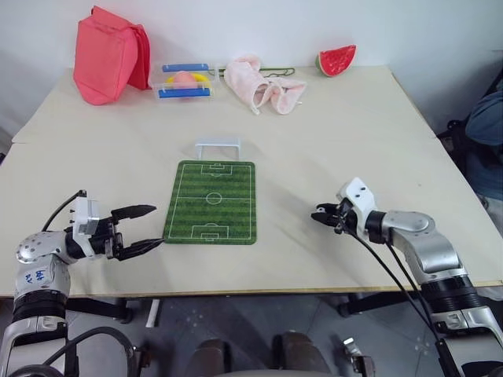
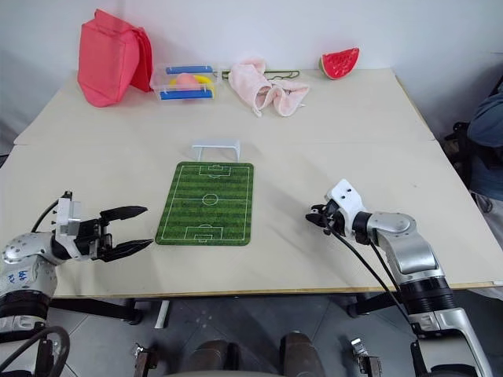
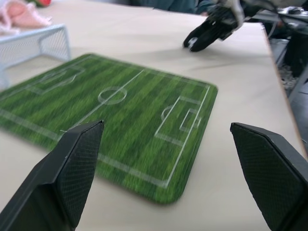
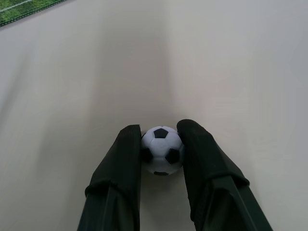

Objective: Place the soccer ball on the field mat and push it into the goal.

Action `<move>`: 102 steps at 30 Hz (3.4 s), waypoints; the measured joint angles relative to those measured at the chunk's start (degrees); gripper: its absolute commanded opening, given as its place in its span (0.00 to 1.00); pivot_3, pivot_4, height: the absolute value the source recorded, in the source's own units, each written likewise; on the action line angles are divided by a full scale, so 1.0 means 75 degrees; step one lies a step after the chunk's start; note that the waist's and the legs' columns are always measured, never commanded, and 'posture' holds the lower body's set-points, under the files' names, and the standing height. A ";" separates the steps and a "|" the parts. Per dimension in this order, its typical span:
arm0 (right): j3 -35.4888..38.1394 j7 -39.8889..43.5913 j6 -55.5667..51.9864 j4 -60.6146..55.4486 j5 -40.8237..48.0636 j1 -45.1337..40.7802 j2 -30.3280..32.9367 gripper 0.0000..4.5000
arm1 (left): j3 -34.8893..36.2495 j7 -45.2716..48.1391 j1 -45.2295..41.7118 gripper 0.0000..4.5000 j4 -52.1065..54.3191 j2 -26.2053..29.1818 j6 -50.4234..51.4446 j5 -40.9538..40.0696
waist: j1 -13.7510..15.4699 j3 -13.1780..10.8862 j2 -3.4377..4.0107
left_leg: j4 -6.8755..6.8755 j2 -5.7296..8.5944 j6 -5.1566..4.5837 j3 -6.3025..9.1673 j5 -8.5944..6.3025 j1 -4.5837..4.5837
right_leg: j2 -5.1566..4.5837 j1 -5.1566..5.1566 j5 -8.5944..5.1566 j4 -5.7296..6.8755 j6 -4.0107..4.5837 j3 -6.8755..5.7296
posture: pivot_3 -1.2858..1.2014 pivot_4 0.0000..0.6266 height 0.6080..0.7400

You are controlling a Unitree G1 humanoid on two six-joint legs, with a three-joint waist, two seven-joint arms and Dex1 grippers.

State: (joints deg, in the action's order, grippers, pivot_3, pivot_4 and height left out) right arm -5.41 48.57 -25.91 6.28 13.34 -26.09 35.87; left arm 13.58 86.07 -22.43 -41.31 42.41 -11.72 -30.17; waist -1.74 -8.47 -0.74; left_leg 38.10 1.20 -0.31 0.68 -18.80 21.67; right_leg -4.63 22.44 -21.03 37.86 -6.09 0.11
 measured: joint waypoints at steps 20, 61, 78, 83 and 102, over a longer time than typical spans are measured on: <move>-0.3043 -0.0591 -0.1185 0.0588 -0.0625 -0.2929 -0.4378 0.19 | -0.1488 0.0000 -0.0591 1.00 -0.1161 0.0518 -0.0484 -0.0724 | -0.0207 -0.0013 0.0014 | -0.0002 0.0017 0.0009 0.0056 0.0004 0.0009 | -0.0006 0.0016 0.0009 0.0071 0.0017 -0.0052 | 0.52 0.24 1.00; -0.3035 -0.0198 0.0092 0.2021 -0.1437 -0.2470 -0.4840 0.71 | -0.1285 0.0000 -0.0601 1.00 -0.1452 0.0491 -0.0910 -0.0775 | -0.0400 -0.0013 0.0014 | 0.0001 0.0016 0.0011 0.0064 0.0003 0.0009 | -0.0009 0.0017 0.0010 0.0088 0.0019 -0.0067 | 0.52 0.24 1.00; -0.2783 0.0093 -0.0665 -0.0112 -0.1309 -0.2462 -0.4337 0.21 | -0.1307 0.0000 -0.0826 1.00 -0.1468 0.0370 -0.0882 -0.0769 | -0.0383 -0.0013 0.0013 | -0.0008 0.0015 0.0013 0.0072 -0.0002 0.0009 | -0.0010 0.0020 0.0010 0.0088 0.0019 -0.0068 | 0.52 0.24 1.00; -0.3204 0.0118 -0.1087 -0.0539 -0.1317 -0.1975 -0.4272 0.01 | -0.1413 0.0000 -0.0753 1.00 -0.1300 0.0374 -0.0765 -0.0892 | -0.0403 -0.0014 0.0014 | -0.0008 0.0014 0.0015 0.0071 -0.0003 0.0009 | -0.0008 0.0021 0.0010 0.0085 0.0019 -0.0068 | 0.52 0.24 1.00; -0.2250 -0.0134 0.0027 0.1845 -0.1336 -0.3113 -0.4028 0.01 | -0.1650 0.0000 -0.0579 1.00 -0.0897 0.0675 -0.0483 -0.1364 | -0.0372 -0.0019 0.0015 | 0.0001 0.0016 0.0016 0.0071 -0.0002 0.0010 | -0.0009 0.0014 0.0010 0.0074 0.0019 -0.0069 | 0.52 0.24 1.00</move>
State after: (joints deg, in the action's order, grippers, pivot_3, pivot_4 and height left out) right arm -22.29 47.56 -25.71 20.12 3.32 -49.43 5.66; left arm 1.21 86.07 -26.77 -48.04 47.47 -15.34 -40.40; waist -4.53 -8.61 -0.63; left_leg 38.11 1.32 -0.19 1.22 -18.81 21.74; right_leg -4.70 22.55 -20.95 38.41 -5.95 -0.41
